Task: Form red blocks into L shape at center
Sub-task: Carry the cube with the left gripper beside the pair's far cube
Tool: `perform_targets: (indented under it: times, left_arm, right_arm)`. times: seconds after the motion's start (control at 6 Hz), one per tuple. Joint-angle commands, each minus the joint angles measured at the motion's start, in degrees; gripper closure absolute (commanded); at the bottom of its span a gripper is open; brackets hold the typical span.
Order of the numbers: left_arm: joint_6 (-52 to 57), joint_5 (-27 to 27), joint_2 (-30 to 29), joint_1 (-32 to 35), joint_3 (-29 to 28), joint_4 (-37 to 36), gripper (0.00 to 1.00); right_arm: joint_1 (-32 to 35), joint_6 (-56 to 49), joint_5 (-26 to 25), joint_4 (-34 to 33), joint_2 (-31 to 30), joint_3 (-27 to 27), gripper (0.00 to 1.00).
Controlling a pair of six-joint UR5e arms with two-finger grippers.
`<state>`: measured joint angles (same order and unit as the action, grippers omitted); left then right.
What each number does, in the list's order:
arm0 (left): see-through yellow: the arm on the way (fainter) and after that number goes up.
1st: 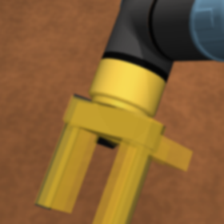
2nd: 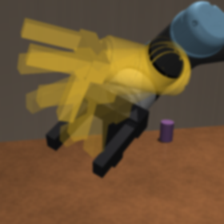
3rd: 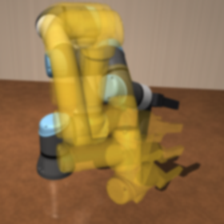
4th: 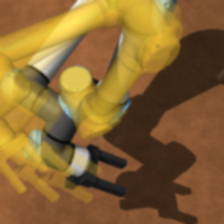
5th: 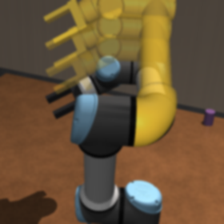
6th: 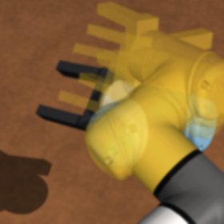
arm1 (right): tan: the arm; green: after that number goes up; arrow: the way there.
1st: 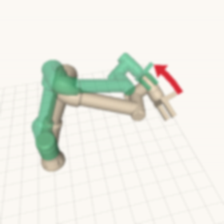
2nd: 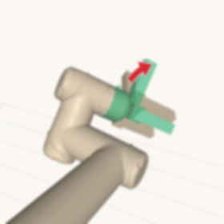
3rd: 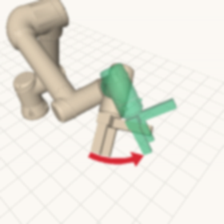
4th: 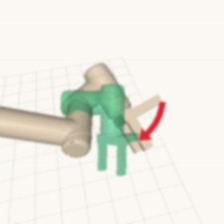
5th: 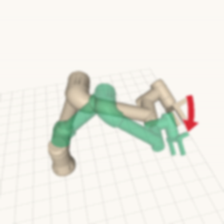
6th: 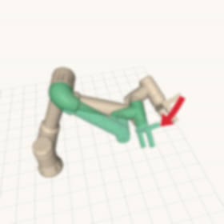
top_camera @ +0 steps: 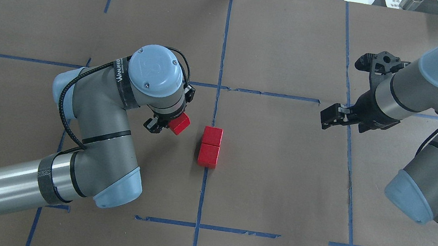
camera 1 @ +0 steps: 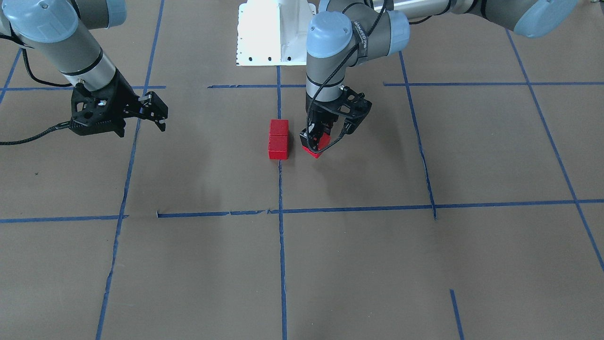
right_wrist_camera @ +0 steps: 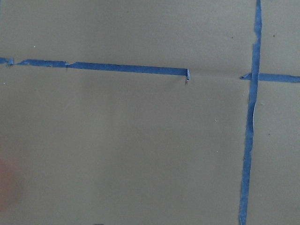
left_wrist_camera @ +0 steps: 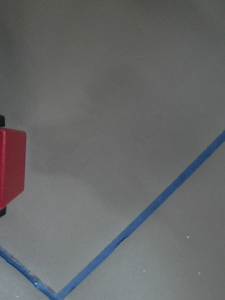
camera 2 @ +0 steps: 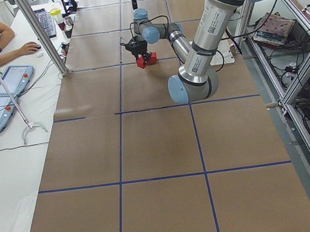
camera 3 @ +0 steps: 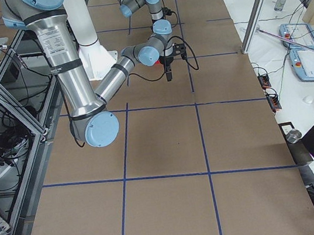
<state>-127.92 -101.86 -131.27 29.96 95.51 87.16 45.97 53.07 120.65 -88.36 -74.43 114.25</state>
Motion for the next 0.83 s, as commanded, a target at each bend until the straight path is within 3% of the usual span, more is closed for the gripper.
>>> perform_targets:
  times: [0.0,0.17,0.67]
  left_arm:
    - [-16.58,-0.09,-0.03,0.01,-1.37,-0.14,0.98]
    - [-23.36,-0.09,-0.12,-0.25,-2.16,-0.41,0.98]
    - [-28.51,-0.18,-2.67,-0.95,-5.77,-0.41,0.97]
  right_arm:
    - [0.0,0.11,-0.06,0.03,-0.01,0.18,0.0]
    - [0.0,0.11,-0.15,0.03,-0.1,0.09,0.0]
    - [-0.18,0.11,-0.15,0.03,-0.01,0.27,0.0]
